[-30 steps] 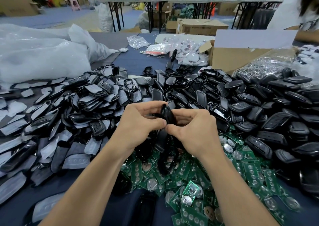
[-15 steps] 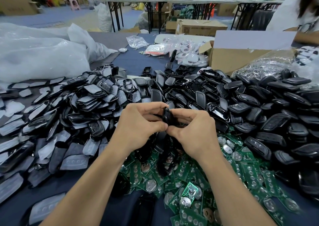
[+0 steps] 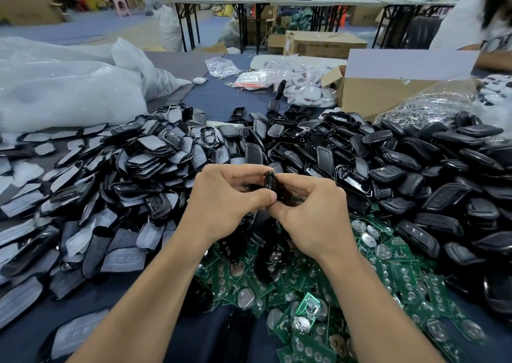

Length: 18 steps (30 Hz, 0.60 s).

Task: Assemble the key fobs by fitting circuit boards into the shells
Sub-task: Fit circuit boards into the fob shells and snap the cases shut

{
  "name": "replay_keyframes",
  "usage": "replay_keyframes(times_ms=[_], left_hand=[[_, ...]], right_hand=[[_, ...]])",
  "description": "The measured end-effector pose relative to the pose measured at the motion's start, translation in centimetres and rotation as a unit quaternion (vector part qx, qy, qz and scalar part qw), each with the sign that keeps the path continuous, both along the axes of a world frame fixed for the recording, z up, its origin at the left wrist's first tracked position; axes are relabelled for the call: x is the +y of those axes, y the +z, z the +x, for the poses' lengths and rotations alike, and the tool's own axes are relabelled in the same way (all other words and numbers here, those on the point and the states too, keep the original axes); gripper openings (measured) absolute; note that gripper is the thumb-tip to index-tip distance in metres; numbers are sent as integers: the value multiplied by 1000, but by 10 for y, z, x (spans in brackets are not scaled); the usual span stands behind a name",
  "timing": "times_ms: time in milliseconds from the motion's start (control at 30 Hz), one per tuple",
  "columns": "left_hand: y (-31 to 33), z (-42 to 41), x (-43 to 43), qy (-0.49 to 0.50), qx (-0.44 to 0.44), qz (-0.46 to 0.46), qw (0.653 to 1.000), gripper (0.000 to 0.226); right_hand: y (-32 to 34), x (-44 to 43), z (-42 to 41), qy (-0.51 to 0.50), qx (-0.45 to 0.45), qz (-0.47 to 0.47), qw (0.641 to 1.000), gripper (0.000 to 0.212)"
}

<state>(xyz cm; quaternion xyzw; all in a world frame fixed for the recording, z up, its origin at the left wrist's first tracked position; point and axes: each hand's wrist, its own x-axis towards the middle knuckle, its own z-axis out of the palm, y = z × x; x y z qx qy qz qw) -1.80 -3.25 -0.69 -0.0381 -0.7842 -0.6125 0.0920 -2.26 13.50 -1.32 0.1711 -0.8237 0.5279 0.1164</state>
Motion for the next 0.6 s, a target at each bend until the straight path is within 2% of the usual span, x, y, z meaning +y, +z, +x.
replay_keyframes(times_ms=[67,133,200,267,367,467,600], left_hand=[[-1,1,5,18,2,8,1000,38],[-3,1,12,47,11,19,999,25],[-5,0,17,92,22,3,996,11],[-7,-1,17,123,17,-7,992,19],[-5,-3,16,115,-3,46,992,30],[-2,-3,15,103,-7,100,990,32],[0,-3,14,90,-9,123,988,34]], right_hand=[[-3,1,-2,-13,2,26,1000,55],[-7,1,-2,-24,-1,55,998,44],[-10,-2,-1,-35,-9,75,997,47],[-11,-4,-1,-44,-3,85,995,49],[-9,-3,-2,-58,7,82,995,45],[-6,0,-3,-50,-9,34,998,39],[-2,3,-4,-44,-49,-20,998,42]])
